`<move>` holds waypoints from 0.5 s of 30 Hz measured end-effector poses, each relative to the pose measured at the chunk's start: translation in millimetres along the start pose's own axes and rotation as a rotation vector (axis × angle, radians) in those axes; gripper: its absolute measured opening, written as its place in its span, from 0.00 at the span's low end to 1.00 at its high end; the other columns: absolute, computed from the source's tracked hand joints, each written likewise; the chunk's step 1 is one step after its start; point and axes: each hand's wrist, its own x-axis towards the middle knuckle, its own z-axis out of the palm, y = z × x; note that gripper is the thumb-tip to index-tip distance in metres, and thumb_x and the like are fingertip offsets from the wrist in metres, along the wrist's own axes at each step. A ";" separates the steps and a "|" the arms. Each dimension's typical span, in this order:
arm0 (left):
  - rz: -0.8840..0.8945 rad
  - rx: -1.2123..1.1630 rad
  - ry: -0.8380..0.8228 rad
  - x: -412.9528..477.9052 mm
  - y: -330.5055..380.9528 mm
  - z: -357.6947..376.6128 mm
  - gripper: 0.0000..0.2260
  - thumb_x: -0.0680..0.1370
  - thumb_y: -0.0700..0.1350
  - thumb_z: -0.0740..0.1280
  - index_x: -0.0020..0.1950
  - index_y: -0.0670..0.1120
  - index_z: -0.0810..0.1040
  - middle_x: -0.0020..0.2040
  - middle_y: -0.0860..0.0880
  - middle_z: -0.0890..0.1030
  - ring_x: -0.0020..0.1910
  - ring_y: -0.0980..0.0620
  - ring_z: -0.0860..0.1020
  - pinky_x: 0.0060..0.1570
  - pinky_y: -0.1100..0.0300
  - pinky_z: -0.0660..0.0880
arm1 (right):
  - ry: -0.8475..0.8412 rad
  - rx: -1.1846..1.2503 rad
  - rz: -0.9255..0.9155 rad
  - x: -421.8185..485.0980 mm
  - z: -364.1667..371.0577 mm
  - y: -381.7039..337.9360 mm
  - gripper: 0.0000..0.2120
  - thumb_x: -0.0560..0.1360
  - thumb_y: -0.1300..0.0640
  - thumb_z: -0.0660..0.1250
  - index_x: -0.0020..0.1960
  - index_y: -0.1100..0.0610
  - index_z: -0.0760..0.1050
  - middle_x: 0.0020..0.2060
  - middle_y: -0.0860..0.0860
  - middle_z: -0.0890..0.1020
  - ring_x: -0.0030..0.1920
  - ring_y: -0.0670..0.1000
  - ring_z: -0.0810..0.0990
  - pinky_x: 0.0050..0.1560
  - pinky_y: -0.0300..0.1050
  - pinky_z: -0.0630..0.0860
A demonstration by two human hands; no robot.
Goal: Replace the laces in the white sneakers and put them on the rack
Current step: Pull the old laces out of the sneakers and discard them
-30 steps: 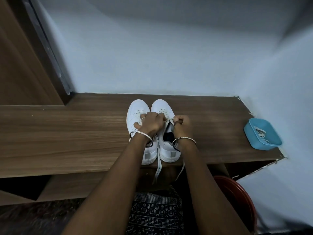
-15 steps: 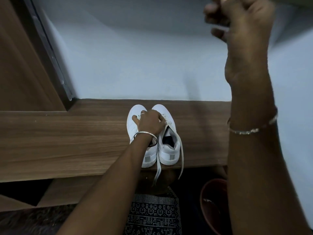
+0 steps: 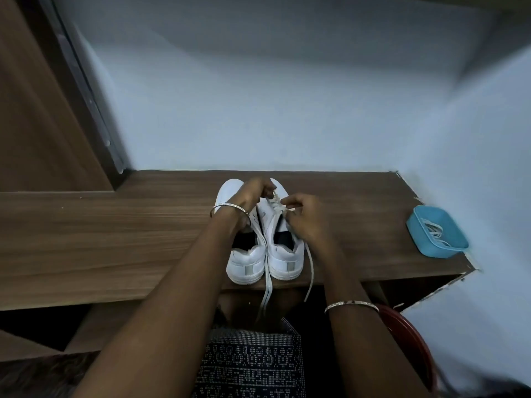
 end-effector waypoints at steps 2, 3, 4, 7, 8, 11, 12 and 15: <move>0.049 -0.144 0.014 -3.9 11.3 -9.3 0.12 0.77 0.39 0.61 0.34 0.45 0.71 0.23 0.53 0.75 0.35 0.52 0.74 0.43 0.60 0.67 | 0.001 -0.034 0.001 4.6 4.9 3.6 0.12 0.74 0.62 0.70 0.56 0.52 0.81 0.51 0.47 0.83 0.45 0.45 0.79 0.44 0.38 0.74; 0.074 -0.237 0.014 -6.8 15.1 -15.9 0.12 0.77 0.39 0.61 0.33 0.45 0.70 0.23 0.53 0.75 0.35 0.51 0.75 0.43 0.59 0.68 | 0.008 -0.066 -0.004 5.2 6.8 4.2 0.11 0.74 0.60 0.71 0.56 0.52 0.81 0.51 0.47 0.83 0.46 0.46 0.79 0.46 0.41 0.75; 0.079 -0.324 0.012 -9.3 18.3 -23.7 0.12 0.76 0.40 0.62 0.32 0.46 0.70 0.27 0.52 0.76 0.34 0.51 0.77 0.42 0.59 0.68 | 0.020 -0.100 -0.003 6.2 9.1 5.8 0.09 0.74 0.59 0.72 0.55 0.51 0.81 0.50 0.46 0.83 0.47 0.47 0.80 0.49 0.43 0.77; 0.044 -0.462 0.020 -16.9 21.5 -50.3 0.11 0.75 0.47 0.64 0.32 0.49 0.71 0.44 0.47 0.80 0.40 0.52 0.81 0.54 0.53 0.67 | 0.078 -0.061 0.010 6.4 12.8 12.8 0.03 0.74 0.56 0.73 0.45 0.48 0.80 0.43 0.45 0.83 0.45 0.49 0.82 0.50 0.51 0.80; 0.030 -0.469 0.031 -16.9 20.0 -60.0 0.11 0.74 0.49 0.64 0.32 0.50 0.71 0.47 0.48 0.81 0.44 0.51 0.81 0.60 0.50 0.65 | 0.087 -0.043 0.024 6.3 13.0 14.6 0.04 0.74 0.55 0.73 0.42 0.48 0.79 0.41 0.45 0.83 0.43 0.49 0.82 0.49 0.52 0.81; -0.007 -0.602 0.100 -18.6 8.7 -85.3 0.14 0.74 0.50 0.65 0.31 0.50 0.67 0.45 0.50 0.82 0.45 0.52 0.78 0.51 0.55 0.69 | 0.113 0.004 0.035 6.9 11.0 16.0 0.08 0.75 0.57 0.71 0.40 0.48 0.76 0.39 0.44 0.81 0.43 0.48 0.81 0.48 0.50 0.79; -0.014 -0.652 0.140 -18.2 2.2 -93.5 0.14 0.75 0.50 0.65 0.31 0.50 0.67 0.43 0.51 0.82 0.43 0.53 0.78 0.45 0.56 0.68 | 0.128 0.050 0.054 7.0 9.8 16.7 0.08 0.77 0.58 0.69 0.41 0.49 0.76 0.38 0.44 0.80 0.42 0.49 0.80 0.46 0.47 0.77; -0.025 -0.804 0.323 -20.7 -15.2 -112.3 0.16 0.75 0.49 0.65 0.29 0.51 0.66 0.30 0.55 0.76 0.35 0.54 0.76 0.41 0.57 0.69 | 0.182 0.197 0.107 6.1 4.1 16.9 0.06 0.79 0.62 0.65 0.44 0.54 0.75 0.38 0.46 0.79 0.42 0.49 0.78 0.42 0.43 0.72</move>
